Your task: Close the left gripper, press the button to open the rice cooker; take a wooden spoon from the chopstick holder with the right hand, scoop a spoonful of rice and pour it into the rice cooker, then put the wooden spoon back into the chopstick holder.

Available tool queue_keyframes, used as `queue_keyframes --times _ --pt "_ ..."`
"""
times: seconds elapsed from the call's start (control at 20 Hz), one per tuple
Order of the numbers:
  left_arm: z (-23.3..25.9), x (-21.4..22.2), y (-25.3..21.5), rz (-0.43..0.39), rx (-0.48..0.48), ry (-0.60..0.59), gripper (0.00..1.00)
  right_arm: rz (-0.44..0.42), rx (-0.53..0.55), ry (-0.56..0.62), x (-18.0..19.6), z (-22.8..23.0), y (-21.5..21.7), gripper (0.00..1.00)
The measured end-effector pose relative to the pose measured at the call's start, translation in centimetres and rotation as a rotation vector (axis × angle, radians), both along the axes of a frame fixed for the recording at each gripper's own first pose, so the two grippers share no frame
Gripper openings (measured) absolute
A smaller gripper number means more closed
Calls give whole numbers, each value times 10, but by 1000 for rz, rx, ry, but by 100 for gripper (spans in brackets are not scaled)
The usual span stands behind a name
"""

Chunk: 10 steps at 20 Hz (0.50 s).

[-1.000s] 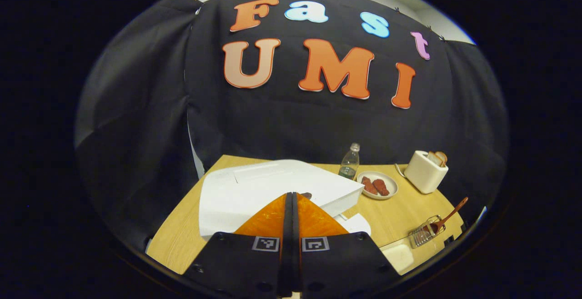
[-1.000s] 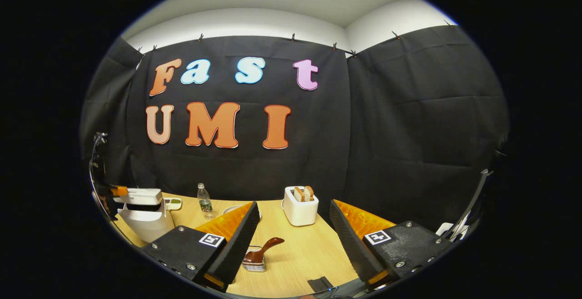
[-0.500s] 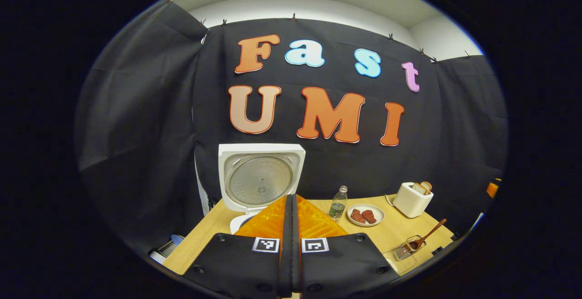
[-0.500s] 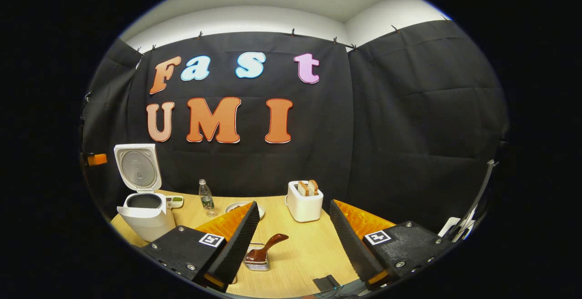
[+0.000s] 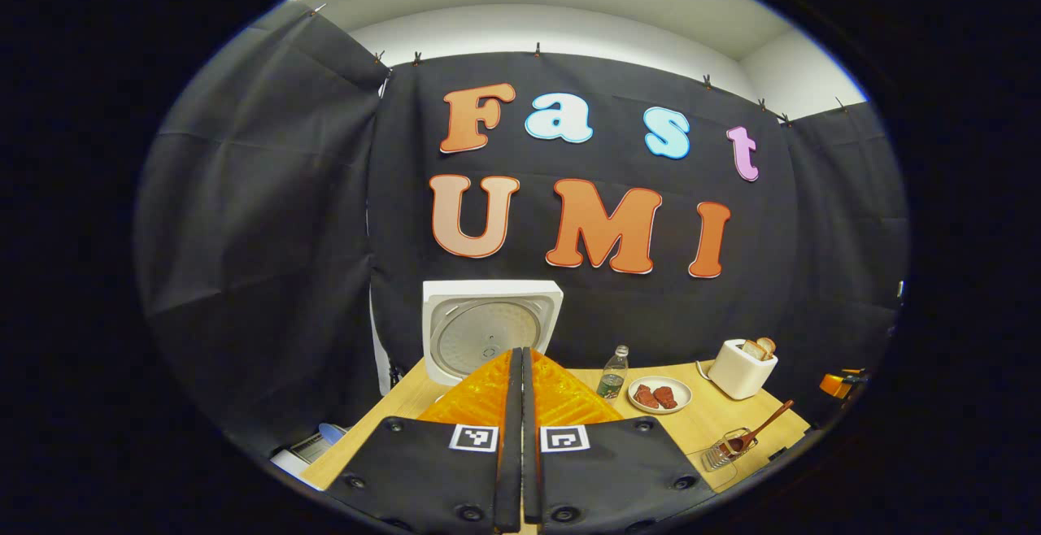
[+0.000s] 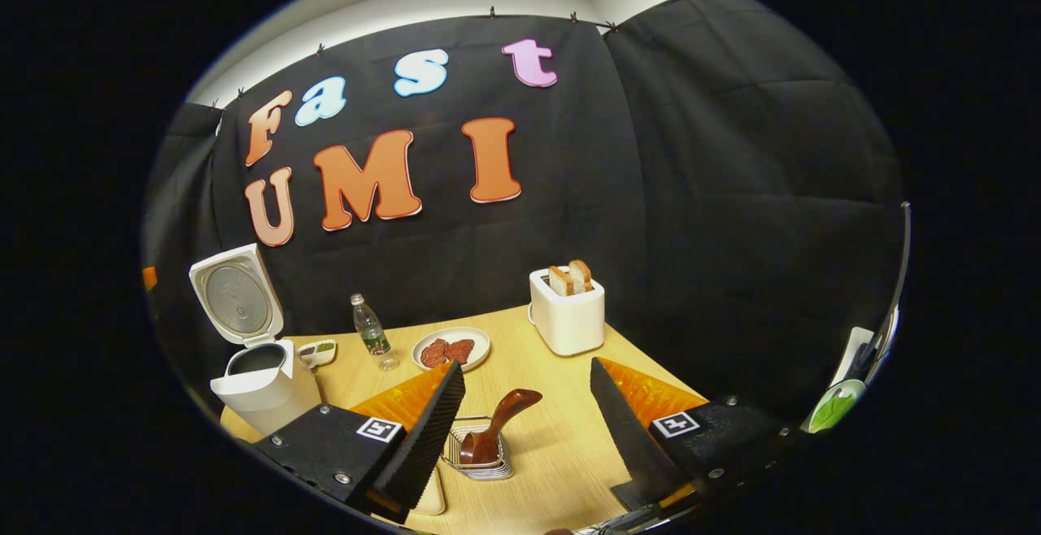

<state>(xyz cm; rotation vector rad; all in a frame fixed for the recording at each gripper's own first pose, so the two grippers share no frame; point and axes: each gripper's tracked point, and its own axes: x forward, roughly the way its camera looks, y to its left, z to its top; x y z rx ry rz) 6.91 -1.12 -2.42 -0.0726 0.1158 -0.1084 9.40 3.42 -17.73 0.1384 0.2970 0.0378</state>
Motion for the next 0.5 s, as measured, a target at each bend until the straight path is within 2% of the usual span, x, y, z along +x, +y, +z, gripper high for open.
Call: queue_keyframes --times 0.1,0.2,0.3,0.4,0.5 --pt "6 -3 6 12 -11 -20 5 21 12 43 10 -22 9 96" --pt "10 -4 17 44 12 -41 8 40 10 85 17 -43 16 96" --pt "11 -9 19 41 29 -38 7 55 21 109 25 -59 22 96" --pt "10 -14 19 33 37 -31 22 59 60 146 33 -74 26 95" --pt "11 -17 22 29 45 -28 23 62 126 171 42 -85 30 96"
